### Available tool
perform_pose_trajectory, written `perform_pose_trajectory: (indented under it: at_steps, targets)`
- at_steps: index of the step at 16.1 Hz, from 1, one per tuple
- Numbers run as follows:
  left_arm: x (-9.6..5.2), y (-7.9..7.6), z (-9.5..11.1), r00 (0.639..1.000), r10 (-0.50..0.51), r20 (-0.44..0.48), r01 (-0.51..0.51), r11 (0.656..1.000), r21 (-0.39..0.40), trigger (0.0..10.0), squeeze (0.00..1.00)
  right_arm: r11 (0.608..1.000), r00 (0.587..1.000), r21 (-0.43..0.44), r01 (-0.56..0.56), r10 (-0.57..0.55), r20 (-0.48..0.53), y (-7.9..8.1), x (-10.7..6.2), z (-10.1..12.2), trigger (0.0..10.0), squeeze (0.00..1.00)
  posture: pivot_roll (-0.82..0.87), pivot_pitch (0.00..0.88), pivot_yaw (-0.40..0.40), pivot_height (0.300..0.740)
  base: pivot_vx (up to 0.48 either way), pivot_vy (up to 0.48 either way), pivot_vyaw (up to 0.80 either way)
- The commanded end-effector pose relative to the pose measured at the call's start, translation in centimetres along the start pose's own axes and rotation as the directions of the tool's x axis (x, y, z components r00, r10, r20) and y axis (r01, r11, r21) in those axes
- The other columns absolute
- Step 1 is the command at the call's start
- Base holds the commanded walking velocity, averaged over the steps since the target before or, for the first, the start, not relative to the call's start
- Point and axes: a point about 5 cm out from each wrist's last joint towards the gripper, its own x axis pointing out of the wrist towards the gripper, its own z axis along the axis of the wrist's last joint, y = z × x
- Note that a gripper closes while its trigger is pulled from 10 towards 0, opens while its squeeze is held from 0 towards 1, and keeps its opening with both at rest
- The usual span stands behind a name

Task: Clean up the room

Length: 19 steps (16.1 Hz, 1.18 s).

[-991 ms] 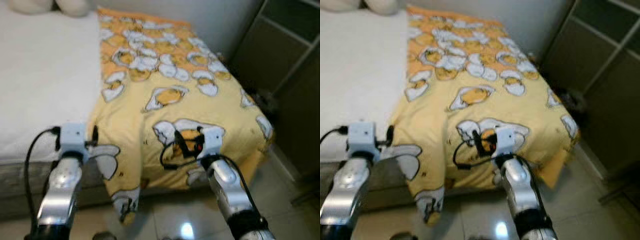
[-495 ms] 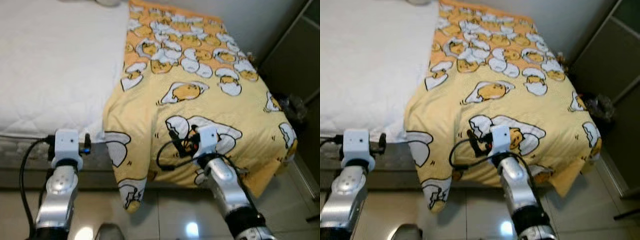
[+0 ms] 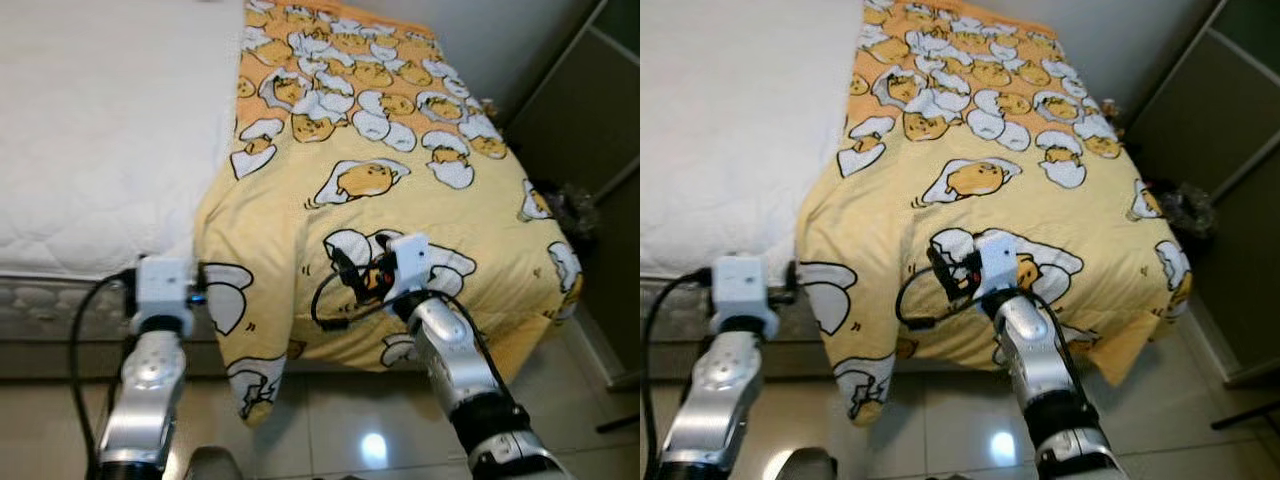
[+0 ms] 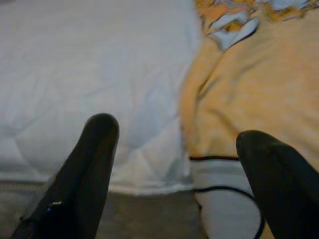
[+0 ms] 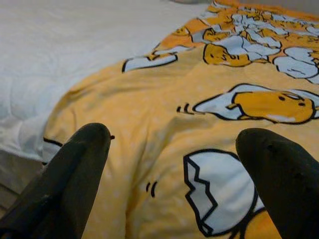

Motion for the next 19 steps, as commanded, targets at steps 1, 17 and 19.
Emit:
perform_pose_trajectory:
  at_steps: [1,17,19]
  targets:
    - [-0.5,-0.2,0.2,0.998,-0.055,0.004,0.055,0.997,0.056,10.0,0.00,0.998,0.998,0.016,0.059,-0.059,-0.003,-0.9,-0.3,-0.3,10.0,0.00,0.31,0.077,-0.167,0.740,0.000,0.000,0.00]
    - [-1.9,4.0,2.8,1.000,0.006,0.004,-0.007,0.990,0.142,10.0,0.00,0.997,0.998,0.051,-0.064,0.063,0.011,3.1,2.5,-0.3,10.0,0.00,0.45,0.072,-0.197,0.740,0.000,0.000,0.00]
    - [0.2,3.7,2.6,1.000,0.005,0.013,-0.006,0.997,0.078,10.0,0.00,0.999,0.998,0.014,-0.039,0.039,0.044,2.5,2.5,0.4,10.0,0.00,0.36,0.040,-0.142,0.740,0.000,0.000,0.00]
